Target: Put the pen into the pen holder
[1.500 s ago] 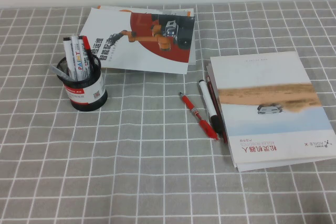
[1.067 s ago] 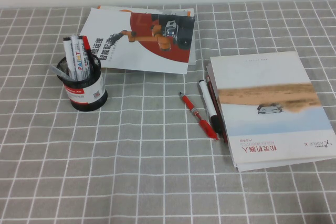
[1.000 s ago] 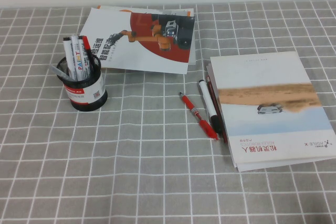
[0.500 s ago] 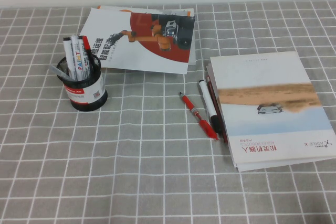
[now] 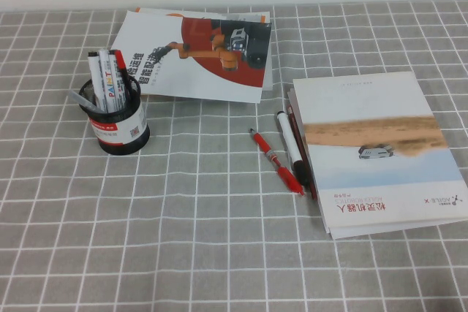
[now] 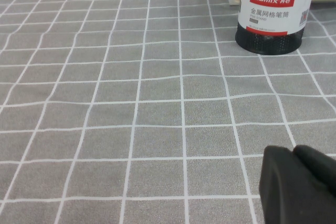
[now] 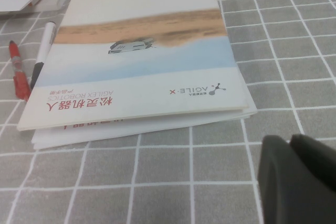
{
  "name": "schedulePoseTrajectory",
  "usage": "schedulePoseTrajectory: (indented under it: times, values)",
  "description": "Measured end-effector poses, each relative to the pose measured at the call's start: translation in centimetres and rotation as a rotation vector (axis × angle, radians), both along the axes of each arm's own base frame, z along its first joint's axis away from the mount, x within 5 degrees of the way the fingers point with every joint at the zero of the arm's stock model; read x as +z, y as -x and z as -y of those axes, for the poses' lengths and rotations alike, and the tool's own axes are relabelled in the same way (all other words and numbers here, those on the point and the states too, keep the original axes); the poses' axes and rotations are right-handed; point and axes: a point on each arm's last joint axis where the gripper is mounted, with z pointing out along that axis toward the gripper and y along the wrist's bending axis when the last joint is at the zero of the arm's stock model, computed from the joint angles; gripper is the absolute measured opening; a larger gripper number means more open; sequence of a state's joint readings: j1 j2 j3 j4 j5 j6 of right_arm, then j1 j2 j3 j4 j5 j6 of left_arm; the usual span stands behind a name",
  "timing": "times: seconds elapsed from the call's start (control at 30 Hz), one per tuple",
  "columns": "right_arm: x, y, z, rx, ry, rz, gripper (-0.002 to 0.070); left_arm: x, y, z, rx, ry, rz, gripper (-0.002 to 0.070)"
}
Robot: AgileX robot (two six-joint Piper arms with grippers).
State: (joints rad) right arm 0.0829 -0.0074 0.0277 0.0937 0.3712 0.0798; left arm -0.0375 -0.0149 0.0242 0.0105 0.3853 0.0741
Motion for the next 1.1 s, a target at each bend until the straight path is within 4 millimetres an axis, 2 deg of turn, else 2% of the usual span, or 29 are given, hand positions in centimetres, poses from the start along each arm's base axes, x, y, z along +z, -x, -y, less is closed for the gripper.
schedulePoseTrajectory:
  times: [0.5,0.6,0.67,0.77,0.83,0.9,1.1]
  values:
    - [0.0,0.0,0.1,-0.002,0.035,0.003,-0.0013,0.0,0.0,0.0,0.0,-0.002,0.0,-0.0003]
    - [0.2,0.0,-0.3,0.003,-0.1,0.015,-0.0013,0.0,0.0,0.0,0.0,-0.002,0.0,-0.0003]
    - [0.7,-0.1,-0.7,0.003,-0.294,0.037,-0.0013,0.0,0.0,0.0,0.0,-0.002,0.0,-0.0003]
    - [1.8,-0.1,-1.3,-0.011,-0.723,0.06,-0.0013,0.0,0.0,0.0,0.0,-0.002,0.0,-0.0003]
    - [2.4,-0.2,-1.2,-0.035,-0.909,0.082,-0.0013,0.0,0.0,0.0,0.0,-0.002,0.0,-0.0003]
    - [2.6,-0.2,-1.0,-0.049,-0.942,0.107,-0.0013,0.0,0.0,0.0,0.0,-0.002,0.0,-0.0003]
    - [2.5,-0.2,-1.1,-0.006,-0.771,0.135,-0.0013,0.0,0.0,0.0,0.0,-0.002,0.0,-0.0003]
